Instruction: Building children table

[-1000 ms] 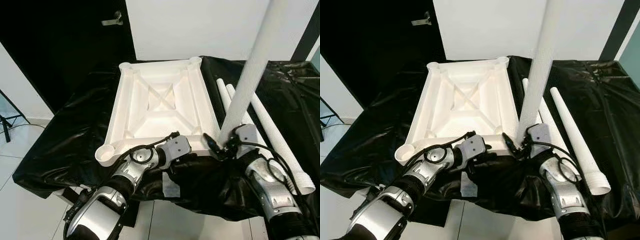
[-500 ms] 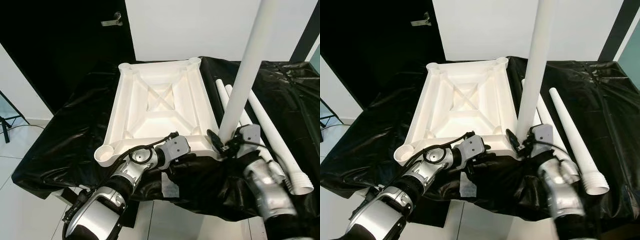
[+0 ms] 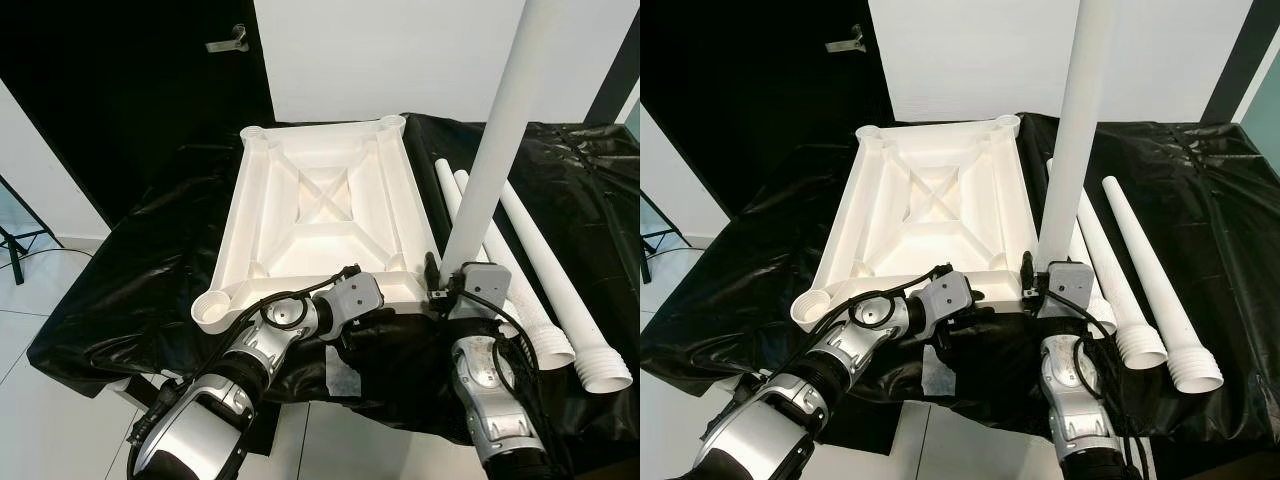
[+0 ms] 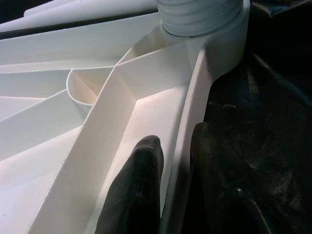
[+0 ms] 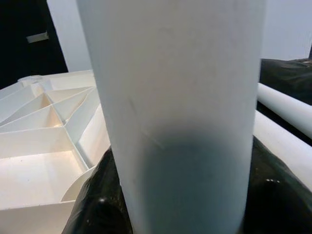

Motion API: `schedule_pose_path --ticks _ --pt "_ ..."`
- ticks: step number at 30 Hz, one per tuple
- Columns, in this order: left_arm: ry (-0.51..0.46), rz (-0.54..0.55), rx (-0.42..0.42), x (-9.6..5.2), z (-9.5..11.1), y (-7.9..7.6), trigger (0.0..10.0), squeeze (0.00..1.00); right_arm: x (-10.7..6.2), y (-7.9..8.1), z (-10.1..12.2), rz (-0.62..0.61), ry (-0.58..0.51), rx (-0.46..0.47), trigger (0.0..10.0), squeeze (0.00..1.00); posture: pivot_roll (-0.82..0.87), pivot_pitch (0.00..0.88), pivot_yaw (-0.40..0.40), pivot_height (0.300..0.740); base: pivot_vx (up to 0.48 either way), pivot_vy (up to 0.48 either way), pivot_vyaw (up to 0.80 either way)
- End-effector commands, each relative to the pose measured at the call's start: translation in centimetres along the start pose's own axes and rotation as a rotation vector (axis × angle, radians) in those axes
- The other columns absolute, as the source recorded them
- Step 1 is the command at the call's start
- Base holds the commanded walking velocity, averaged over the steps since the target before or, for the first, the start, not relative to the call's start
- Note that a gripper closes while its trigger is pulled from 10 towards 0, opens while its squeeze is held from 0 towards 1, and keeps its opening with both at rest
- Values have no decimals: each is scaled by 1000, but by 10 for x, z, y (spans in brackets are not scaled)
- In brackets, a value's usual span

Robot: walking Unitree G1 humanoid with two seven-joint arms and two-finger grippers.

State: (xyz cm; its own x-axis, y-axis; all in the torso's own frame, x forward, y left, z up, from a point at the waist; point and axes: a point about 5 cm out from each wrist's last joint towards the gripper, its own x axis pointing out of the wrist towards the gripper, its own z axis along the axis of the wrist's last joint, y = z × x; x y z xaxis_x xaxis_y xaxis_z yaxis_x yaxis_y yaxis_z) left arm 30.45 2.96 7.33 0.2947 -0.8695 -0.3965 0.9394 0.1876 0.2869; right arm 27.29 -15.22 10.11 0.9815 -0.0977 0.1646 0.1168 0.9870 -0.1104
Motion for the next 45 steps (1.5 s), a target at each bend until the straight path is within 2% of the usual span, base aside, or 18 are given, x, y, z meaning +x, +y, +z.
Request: schedule_pose_path --ticks 1,2,5,10,11,12,13,14,17,18,20,21,23,29,36,40,44,45 --pt "182 -197 -97 -5 -42 -35 10000 0 -13 -4 -25 7 120 -62 6549 0 -46 0 55 740 0 0 0" --pt "181 -195 -96 -4 -41 -34 10000 0 -13 -2 -23 35 114 -55 10000 1000 -47 0 55 740 0 0 0" --pt "180 -195 -95 -4 -40 -33 10000 0 -11 2 -21 108 104 -32 10000 1000 -49 0 55 740 0 0 0" --pt "181 -197 -94 -3 -40 -34 10000 0 -4 -7 -16 178 78 -63 10000 1000 -59 0 55 740 0 0 0" --pt "182 -199 -94 -3 -40 -34 10000 0 -2 -11 -14 207 65 -77 10000 698 -61 0 55 740 0 0 0" --pt "182 -200 -94 -3 -40 -34 10000 0 0 -13 -11 231 50 -88 10000 161 -61 0 54 740 0 0 0" --pt "182 -200 -94 -3 -40 -34 10000 0 0 -13 -11 231 50 -88 10000 161 -61 0 54 740 0 0 0" --pt "182 -201 -95 -3 -40 -35 10000 0 2 -16 -9 263 41 -101 10000 0 -62 0 53 740 0 0 0" --pt "181 -201 -95 -3 -40 -35 10000 0 3 -17 -8 312 34 -111 10000 0 -62 0 52 740 0 0 0" --pt "179 -200 -97 -2 -40 -35 10000 0 7 -17 -2 432 18 -117 8980 0 -63 0 50 740 0 0 0" --pt "179 -200 -97 -2 -40 -36 10000 0 7 -16 -1 472 17 -115 8980 0 -63 0 49 740 0 0 0" --pt "179 -200 -97 -2 -40 -36 10000 0 7 -15 1 509 22 -91 0 0 -62 0 48 740 0 0 0" --pt "180 -199 -98 -2 -40 -36 10000 0 7 -12 2 558 41 -21 0 0 -61 0 47 740 0 0 0" --pt "182 -197 -101 -2 -41 -36 10000 0 4 -9 -1 644 92 13 0 0 -54 0 47 740 0 0 0" --pt "185 -197 -102 -3 -42 -36 10000 0 1 -9 -8 626 131 32 0 0 -54 0 51 740 0 0 0" --pt "187 -201 -101 -4 -43 -36 10000 0 0 -8 -11 550 144 73 0 0 -56 0 53 740 0 0 0" --pt "187 -204 -98 -4 -42 -36 10000 0 -7 -3 -4 231 61 27 0 0 -54 0 51 740 0 0 0" --pt "187 -204 -98 -4 -42 -36 10000 0 -7 -3 -4 231 61 27 0 0 -54 0 51 740 0 0 0"
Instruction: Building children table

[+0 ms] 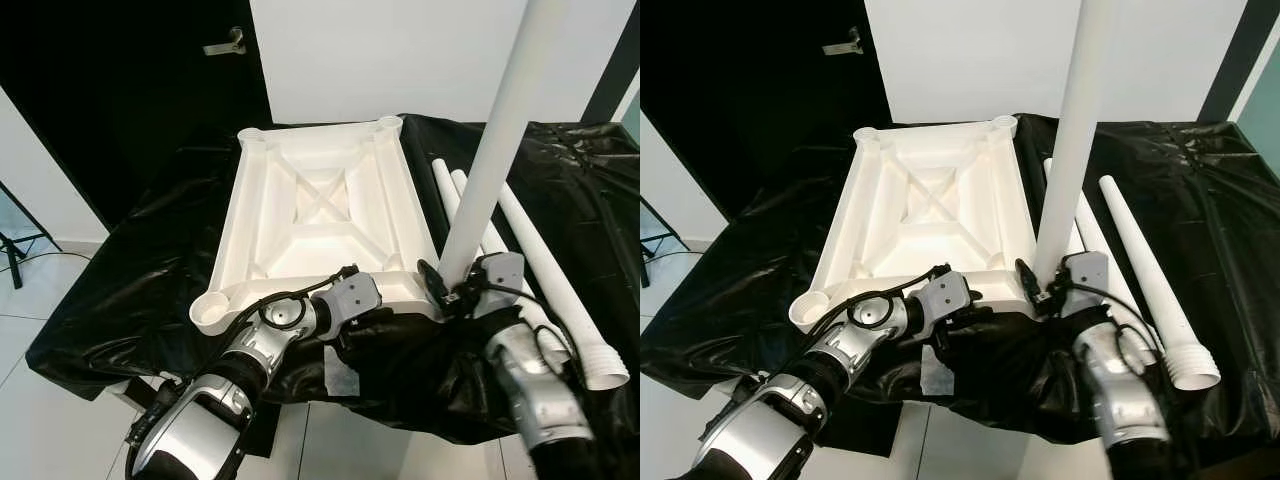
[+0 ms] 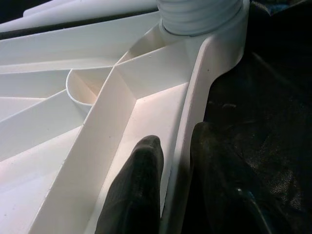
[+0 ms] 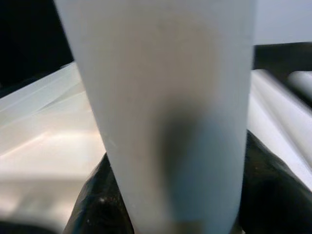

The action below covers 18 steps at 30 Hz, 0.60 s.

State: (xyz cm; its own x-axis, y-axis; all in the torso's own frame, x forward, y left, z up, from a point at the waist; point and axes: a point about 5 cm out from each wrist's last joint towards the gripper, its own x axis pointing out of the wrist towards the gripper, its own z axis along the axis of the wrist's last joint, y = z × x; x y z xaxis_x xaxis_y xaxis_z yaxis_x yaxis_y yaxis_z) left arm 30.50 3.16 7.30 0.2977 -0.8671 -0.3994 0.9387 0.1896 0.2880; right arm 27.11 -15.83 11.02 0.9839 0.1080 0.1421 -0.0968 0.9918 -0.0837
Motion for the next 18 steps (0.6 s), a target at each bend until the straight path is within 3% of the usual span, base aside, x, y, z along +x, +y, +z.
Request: schedule_pose_path --ticks 1,2,6,13,14,15,17,18 --pt "181 -205 -98 -2 -40 -37 10000 0 -8 6 -11 -53 53 -40 0 0 -52 0 50 740 0 0 0" --pt "180 -203 -98 -2 -40 -37 10000 0 -10 3 -13 -158 56 -73 0 0 -47 0 48 740 0 0 0" --pt "182 -202 -100 -2 -41 -37 10000 0 -10 -4 -14 -252 59 -97 0 0 -44 0 47 740 0 0 0" --pt "191 -204 -101 -4 -44 -38 10000 0 -12 -3 -14 -285 63 -121 0 0 -46 0 47 740 0 0 0" --pt "191 -203 -100 -4 -43 -37 10000 0 -11 0 -15 -263 67 -126 6510 0 -48 0 46 740 0 0 0" --pt "191 -201 -98 -3 -43 -37 10000 0 -9 5 -14 -210 57 -120 10000 0 -49 0 46 740 0 0 0" --pt "190 -201 -97 -3 -42 -36 10000 0 -8 9 -13 -173 50 -116 10000 0 -50 0 46 740 0 0 0" --pt "188 -201 -96 -2 -41 -36 10000 0 -6 13 -11 -118 36 -109 10000 1000 -52 0 47 740 0 0 0"
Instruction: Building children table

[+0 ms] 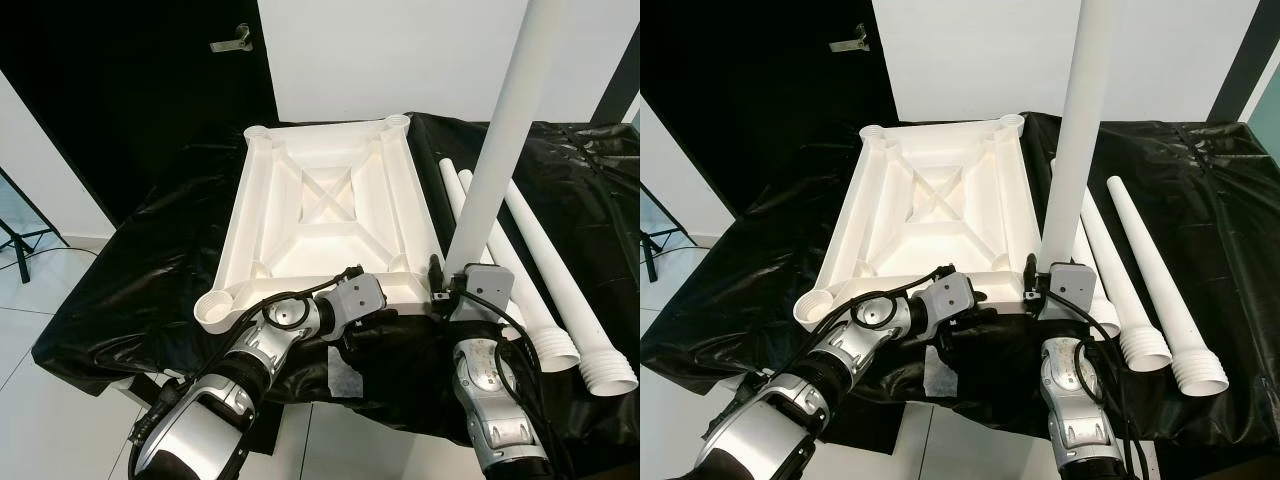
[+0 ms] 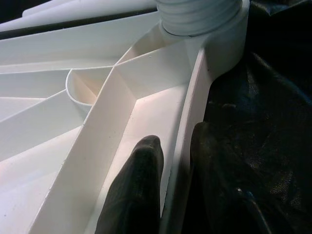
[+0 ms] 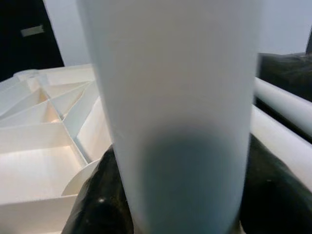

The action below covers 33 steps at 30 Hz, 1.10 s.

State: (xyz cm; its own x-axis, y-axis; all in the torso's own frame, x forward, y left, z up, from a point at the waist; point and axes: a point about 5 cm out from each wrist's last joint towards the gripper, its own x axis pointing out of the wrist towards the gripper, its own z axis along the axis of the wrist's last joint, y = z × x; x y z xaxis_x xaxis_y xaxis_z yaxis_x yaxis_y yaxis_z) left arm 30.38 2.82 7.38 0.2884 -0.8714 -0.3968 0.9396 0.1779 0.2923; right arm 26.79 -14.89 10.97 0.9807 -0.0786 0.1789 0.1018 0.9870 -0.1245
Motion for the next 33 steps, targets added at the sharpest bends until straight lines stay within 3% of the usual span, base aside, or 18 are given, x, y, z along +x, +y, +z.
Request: schedule_pose_path --ticks 1,4,9,10,13,15,16,18,19,30,33 --pt "192 -193 -107 -4 -43 -35 10000 0 -5 3 -11 74 47 -40 10000 1000 -52 0 47 740 0 0 0" --pt "190 -194 -106 -3 -43 -35 10000 0 -2 6 -8 149 23 -37 10000 1000 -54 0 47 740 0 0 0" --pt "195 -196 -104 -3 -43 -37 10000 0 16 3 3 294 -4 -40 10000 1000 -64 0 48 740 0 0 0" --pt "194 -197 -105 -3 -43 -37 10000 0 18 4 2 347 13 -39 10000 0 -65 0 48 740 0 0 0" --pt "193 -197 -105 -2 -43 -37 10000 0 20 4 1 401 33 -38 10000 0 -65 0 48 740 0 0 0" --pt "189 -196 -109 -1 -42 -37 10000 0 15 2 -2 531 57 -52 10000 0 -62 0 42 740 0 0 0" --pt "189 -195 -110 -1 -43 -38 10000 0 14 0 -3 578 70 -61 9059 0 -61 0 41 740 0 0 0" --pt "189 -194 -111 -1 -43 -38 10000 0 13 -3 -3 614 81 -70 9059 0 -61 0 41 740 0 0 0" --pt "189 -195 -113 -2 -43 -39 10000 0 12 -4 -3 650 85 -67 0 0 -60 0 39 740 0 0 0" --pt "193 -191 -115 -3 -45 -38 10000 0 10 -8 -6 766 126 -49 0 0 -57 0 42 740 0 0 0" --pt "194 -191 -112 -3 -45 -37 10000 0 4 -1 -18 767 185 -24 0 0 -56 0 46 740 0 0 0"
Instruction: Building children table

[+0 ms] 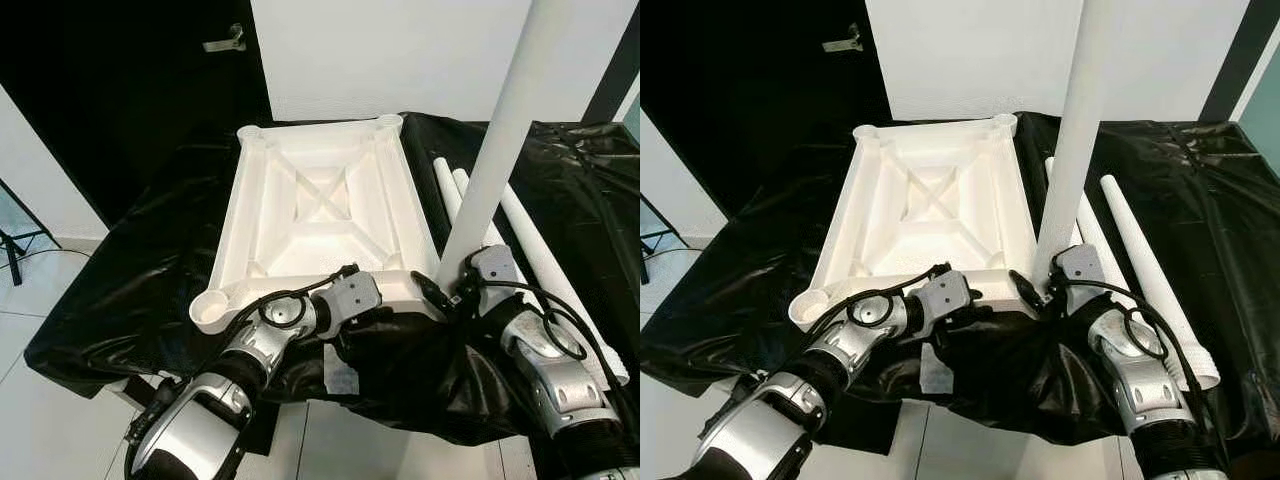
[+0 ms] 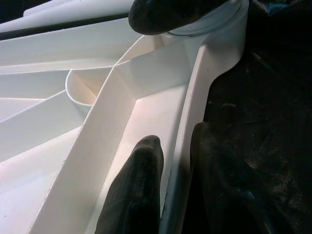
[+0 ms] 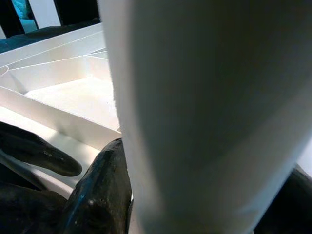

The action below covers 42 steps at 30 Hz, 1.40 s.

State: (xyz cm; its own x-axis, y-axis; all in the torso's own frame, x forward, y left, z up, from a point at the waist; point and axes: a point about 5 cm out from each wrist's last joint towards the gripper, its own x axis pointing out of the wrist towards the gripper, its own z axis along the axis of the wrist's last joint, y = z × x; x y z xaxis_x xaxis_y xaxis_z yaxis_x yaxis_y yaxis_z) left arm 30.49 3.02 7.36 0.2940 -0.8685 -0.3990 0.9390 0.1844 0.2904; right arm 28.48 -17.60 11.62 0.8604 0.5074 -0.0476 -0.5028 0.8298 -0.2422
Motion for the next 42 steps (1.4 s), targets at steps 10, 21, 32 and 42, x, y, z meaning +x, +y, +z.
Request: schedule_pose_path --ticks 10,21,32,42 --pt "193 -197 -100 -2 -43 -37 10000 0 10 48 -16 -372 -50 145 0 0 -51 0 51 740 0 0 0" --pt "193 -201 -99 -2 -43 -37 10000 0 5 37 -18 -597 -31 137 0 0 -55 0 51 740 0 0 0" --pt "186 -198 -101 0 -41 -38 10000 0 7 44 -14 -454 -62 64 10000 1000 -57 0 43 740 0 0 0" --pt "185 -201 -101 1 -41 -38 10000 0 1 23 -4 -268 -102 -175 10000 0 -66 0 45 740 0 0 0"
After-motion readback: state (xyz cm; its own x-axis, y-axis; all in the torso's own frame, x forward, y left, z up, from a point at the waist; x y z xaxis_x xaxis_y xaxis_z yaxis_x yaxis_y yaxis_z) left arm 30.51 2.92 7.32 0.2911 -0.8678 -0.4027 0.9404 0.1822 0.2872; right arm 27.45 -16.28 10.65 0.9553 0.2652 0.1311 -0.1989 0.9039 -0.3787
